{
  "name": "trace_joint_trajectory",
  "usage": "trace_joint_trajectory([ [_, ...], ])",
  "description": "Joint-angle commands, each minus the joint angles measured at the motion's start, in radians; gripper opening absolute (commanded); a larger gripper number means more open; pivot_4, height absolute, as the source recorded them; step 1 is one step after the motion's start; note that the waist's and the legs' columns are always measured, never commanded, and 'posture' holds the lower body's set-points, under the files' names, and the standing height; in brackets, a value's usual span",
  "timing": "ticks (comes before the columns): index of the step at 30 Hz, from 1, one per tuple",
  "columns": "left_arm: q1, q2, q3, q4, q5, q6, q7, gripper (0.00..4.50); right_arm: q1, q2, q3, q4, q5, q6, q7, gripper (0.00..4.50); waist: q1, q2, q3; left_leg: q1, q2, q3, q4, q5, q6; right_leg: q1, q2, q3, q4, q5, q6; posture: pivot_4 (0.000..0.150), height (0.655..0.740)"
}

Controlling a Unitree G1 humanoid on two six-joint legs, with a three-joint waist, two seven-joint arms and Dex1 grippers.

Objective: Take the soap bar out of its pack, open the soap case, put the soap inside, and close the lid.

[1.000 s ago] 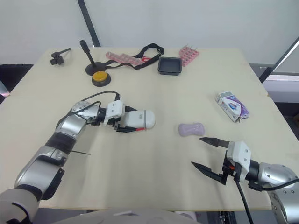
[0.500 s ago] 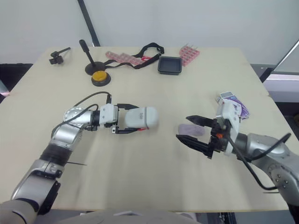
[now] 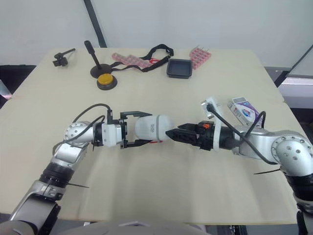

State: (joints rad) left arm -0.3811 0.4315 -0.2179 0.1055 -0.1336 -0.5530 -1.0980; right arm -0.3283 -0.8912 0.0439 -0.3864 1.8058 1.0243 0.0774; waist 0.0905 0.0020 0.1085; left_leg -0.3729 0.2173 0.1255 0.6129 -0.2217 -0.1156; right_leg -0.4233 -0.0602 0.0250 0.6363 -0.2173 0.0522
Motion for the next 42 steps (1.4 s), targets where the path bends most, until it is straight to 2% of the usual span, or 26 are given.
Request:
trace_joint_trajectory([
  [1,0.002,0.011,-0.004,-0.032,-0.017,-0.016,0.01,3.7,-0.051,0.024,0.022,0.012,0.067,0.005,-0.041,4.5,-0.002,0.0,0.0,0.0,0.0,0.0,0.0,0.0,0.0,0.0,0.0,0.0,0.0,0.0,0.0,0.15,0.7291],
  [14,0.014,0.021,-0.02,-0.049,-0.014,-0.007,0.023,3.7,-0.113,0.065,0.07,0.046,0.149,0.015,-0.13,4.5,0.0,0.0,0.0,0.0,0.0,0.0,0.0,0.0,-0.001,0.0,0.0,0.0,0.0,0.0,0.0,0.15,0.7291],
  [17,0.024,0.021,-0.024,-0.057,-0.01,-0.004,0.035,3.65,-0.128,0.074,0.077,0.061,0.162,0.021,-0.13,3.7,0.001,0.0,0.0,0.0,0.0,0.0,0.0,0.0,-0.001,0.0,0.0,-0.001,0.001,0.0,0.0,0.15,0.7291],
  [21,0.019,0.017,-0.028,-0.052,-0.003,-0.001,0.05,3.65,-0.134,0.07,0.085,0.068,0.16,0.035,-0.124,2.35,0.001,0.0,0.0,0.0,0.0,0.0,0.0,0.0,-0.001,0.0,0.0,-0.001,0.001,0.0,0.0,0.15,0.7291],
  [23,0.015,0.015,-0.03,-0.049,0.0,0.001,0.056,3.65,-0.133,0.069,0.086,0.068,0.16,0.039,-0.121,2.01,0.001,0.0,0.0,0.0,0.0,0.0,0.0,0.0,-0.001,0.0,0.0,-0.001,0.001,0.0,0.0,0.15,0.7291],
  [31,0.026,0.018,-0.036,-0.053,-0.006,0.009,0.055,3.65,-0.113,0.067,0.072,0.062,0.162,0.051,-0.077,2.01,0.001,0.0,0.0,0.0,0.0,0.0,0.0,0.0,-0.001,0.0,0.0,-0.001,0.001,0.0,0.0,0.15,0.7291],
  [42,0.038,0.023,-0.039,-0.067,-0.018,0.022,0.053,3.65,-0.089,0.075,0.001,0.13,0.166,0.116,0.129,2.01,0.003,0.0,0.0,0.0,0.0,0.0,0.001,0.0,-0.001,0.0,0.0,-0.001,0.002,0.0,0.0,0.15,0.7291],
])
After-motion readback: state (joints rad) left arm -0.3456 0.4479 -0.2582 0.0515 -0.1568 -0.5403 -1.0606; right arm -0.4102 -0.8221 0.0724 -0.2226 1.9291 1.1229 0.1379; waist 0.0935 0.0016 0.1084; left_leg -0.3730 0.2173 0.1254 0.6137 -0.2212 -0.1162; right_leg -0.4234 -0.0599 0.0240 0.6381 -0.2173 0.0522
